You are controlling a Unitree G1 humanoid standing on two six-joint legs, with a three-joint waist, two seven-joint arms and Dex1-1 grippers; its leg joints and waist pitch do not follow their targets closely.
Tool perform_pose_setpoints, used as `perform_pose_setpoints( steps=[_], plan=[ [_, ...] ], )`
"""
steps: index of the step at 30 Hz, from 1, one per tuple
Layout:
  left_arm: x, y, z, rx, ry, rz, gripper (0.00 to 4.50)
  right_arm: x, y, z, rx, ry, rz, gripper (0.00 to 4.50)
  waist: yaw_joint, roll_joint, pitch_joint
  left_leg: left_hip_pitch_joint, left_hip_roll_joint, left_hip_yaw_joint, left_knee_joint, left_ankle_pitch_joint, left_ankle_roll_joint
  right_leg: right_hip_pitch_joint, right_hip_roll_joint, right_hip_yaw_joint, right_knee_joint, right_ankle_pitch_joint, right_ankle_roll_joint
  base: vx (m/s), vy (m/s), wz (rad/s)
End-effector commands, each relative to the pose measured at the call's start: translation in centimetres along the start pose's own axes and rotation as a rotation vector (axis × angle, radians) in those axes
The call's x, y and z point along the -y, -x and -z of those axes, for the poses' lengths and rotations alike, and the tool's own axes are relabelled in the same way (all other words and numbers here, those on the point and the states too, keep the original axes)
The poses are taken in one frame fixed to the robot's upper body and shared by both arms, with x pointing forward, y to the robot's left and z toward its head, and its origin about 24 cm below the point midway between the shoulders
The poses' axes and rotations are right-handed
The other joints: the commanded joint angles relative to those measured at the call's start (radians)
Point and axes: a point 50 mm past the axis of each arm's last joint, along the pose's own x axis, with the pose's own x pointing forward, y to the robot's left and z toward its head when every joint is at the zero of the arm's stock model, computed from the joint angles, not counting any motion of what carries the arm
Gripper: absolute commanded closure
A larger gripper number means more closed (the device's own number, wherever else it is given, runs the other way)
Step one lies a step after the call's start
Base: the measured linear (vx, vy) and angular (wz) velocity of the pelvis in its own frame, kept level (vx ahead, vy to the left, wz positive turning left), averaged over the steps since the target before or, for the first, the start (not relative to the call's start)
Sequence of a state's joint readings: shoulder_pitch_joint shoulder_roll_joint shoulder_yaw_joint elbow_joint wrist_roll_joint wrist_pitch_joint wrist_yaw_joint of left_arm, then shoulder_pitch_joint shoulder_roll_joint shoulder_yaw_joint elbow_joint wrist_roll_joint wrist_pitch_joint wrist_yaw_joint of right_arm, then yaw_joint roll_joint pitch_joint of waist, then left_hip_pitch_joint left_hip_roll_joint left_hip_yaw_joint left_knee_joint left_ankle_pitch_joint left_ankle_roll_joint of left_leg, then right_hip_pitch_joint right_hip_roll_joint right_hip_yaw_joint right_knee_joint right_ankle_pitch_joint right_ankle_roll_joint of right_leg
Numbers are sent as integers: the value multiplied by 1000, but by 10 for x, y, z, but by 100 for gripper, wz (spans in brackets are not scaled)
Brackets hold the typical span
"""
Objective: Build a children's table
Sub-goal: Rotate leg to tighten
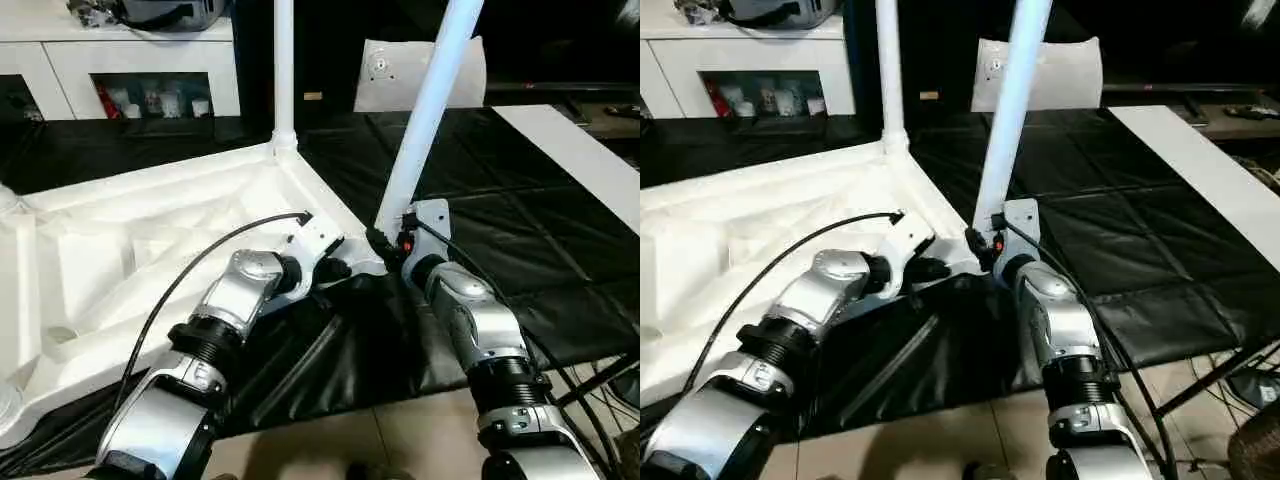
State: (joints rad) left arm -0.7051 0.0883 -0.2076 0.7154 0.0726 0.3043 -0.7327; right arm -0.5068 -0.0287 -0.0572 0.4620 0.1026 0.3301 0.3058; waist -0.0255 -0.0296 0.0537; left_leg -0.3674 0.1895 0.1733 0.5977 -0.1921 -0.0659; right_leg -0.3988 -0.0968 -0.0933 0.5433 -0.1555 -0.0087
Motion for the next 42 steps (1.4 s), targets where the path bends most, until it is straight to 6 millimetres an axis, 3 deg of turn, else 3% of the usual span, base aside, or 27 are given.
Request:
perform_pose_setpoints(
  steps=[1, 4, 5, 8, 9, 12, 17, 20, 22, 26, 27, 29, 30, 32, 36, 38, 42],
  plan=[
    [7, -4, -37, 192, -2, -23, 450, -46, -8, 16, -49, -68, -201, 184, 5, -1, -62, 9, 36, -16, -90, -329, 28, 39, -57, 39, -61, -393, -165, 0, 0, 0],
    [4, 3, -28, 170, -22, 16, 450, -37, -4, 12, -5, -74, -189, 173, 13, 1, -67, 4, 37, -10, -86, -250, 50, 45, -58, 43, -48, -322, -186, 0, 0, 0],
    [3, 5, -26, 164, -26, 23, 450, -34, -2, 11, 10, -52, -193, 148, 14, 1, -68, 4, 37, -10, -85, -241, 52, 45, -57, 43, -46, -311, -189, 0, 0, 0],
    [-3, 14, -18, 146, -51, 56, 450, -21, 7, 9, 35, 7, -221, 133, 19, -2, -67, 5, 34, -4, -78, -226, 65, 42, -56, 47, -40, -291, -206, 0, 0, 0],
    [-4, 17, -16, 141, -63, 72, 450, -18, 10, 8, 41, 19, -235, 120, 24, -1, -69, 1, 34, -4, -78, -204, 70, 49, -56, 46, -38, -293, -201, 0, 0, 0],
    [-7, 25, -9, 125, -104, 134, 450, -6, 21, 5, 59, 74, -320, 95, 33, -5, -70, -2, 34, -2, -75, -169, 80, 50, -54, 49, -34, -276, -197, 0, 0, 0],
    [-8, 41, 6, 65, -185, 297, 450, 10, 39, 1, 34, 197, -493, 51, 44, -5, -69, -1, 37, -2, -74, -154, 87, 50, -50, 47, -29, -272, -199, 0, 0, 0],
    [-7, 48, 12, 20, -245, 398, 450, 17, 47, -2, -1, 247, -584, 30, 45, 1, -69, 8, 44, -1, -75, -176, 72, 44, -50, 50, -25, -263, -219, 0, 0, 0],
    [-8, 53, 16, -14, -273, 450, 450, 19, 52, -5, -16, 274, -650, 30, 49, 2, -67, 12, 46, 1, -76, -199, 72, 40, -47, 49, -24, -243, -235, 0, 0, 0],
    [-9, 61, 18, -58, -321, 560, 450, 22, 60, -11, -45, 323, -808, 30, 63, -2, -66, 18, 48, 3, -77, -226, 62, 39, -51, 50, -25, -276, -231, 0, 0, 0],
    [-10, 64, 17, -77, -341, 595, 450, 22, 61, -11, -66, 333, -860, 57, 68, -1, -65, 17, 49, 3, -78, -230, 56, 39, -51, 49, -24, -289, -227, 0, 0, 0],
    [-10, 65, 17, -88, -351, 612, 450, 22, 62, -11, -76, 339, -884, 65, 71, 0, -65, 18, 50, 4, -78, -230, 52, 39, -51, 50, -24, -291, -226, 0, 0, 0],
    [-11, 66, 18, -101, -365, 635, 450, 21, 63, -11, -92, 340, -918, 70, 75, -8, -66, 13, 48, 4, -77, -224, 51, 42, -53, 48, -22, -297, -222, 0, 0, 0],
    [-11, 67, 18, -113, -380, 654, 450, 20, 63, -9, -110, 331, -949, 84, 78, -7, -66, 15, 51, 4, -78, -219, 46, 40, -54, 49, -22, -298, -219, 0, 0, 0],
    [-12, 67, 15, -122, -396, 676, 450, 18, 65, -6, -145, 333, -1010, 113, 90, -8, -70, 14, 51, 5, -76, -184, 47, 42, -54, 49, -14, -245, -230, 0, 0, 0],
    [-12, 67, 14, -126, -403, 685, 450, 17, 65, -4, -160, 341, -1033, 144, 91, -9, -70, 14, 51, 5, -75, -182, 47, 43, -53, 49, -13, -239, -233, 0, 0, 0],
    [-12, 67, 14, -129, -406, 694, 450, 16, 65, -2, -173, 343, -1051, 158, 93, -9, -70, 13, 50, 5, -74, -187, 45, 44, -55, 49, -16, -258, -230, 0, 0, 0]
  ],
)
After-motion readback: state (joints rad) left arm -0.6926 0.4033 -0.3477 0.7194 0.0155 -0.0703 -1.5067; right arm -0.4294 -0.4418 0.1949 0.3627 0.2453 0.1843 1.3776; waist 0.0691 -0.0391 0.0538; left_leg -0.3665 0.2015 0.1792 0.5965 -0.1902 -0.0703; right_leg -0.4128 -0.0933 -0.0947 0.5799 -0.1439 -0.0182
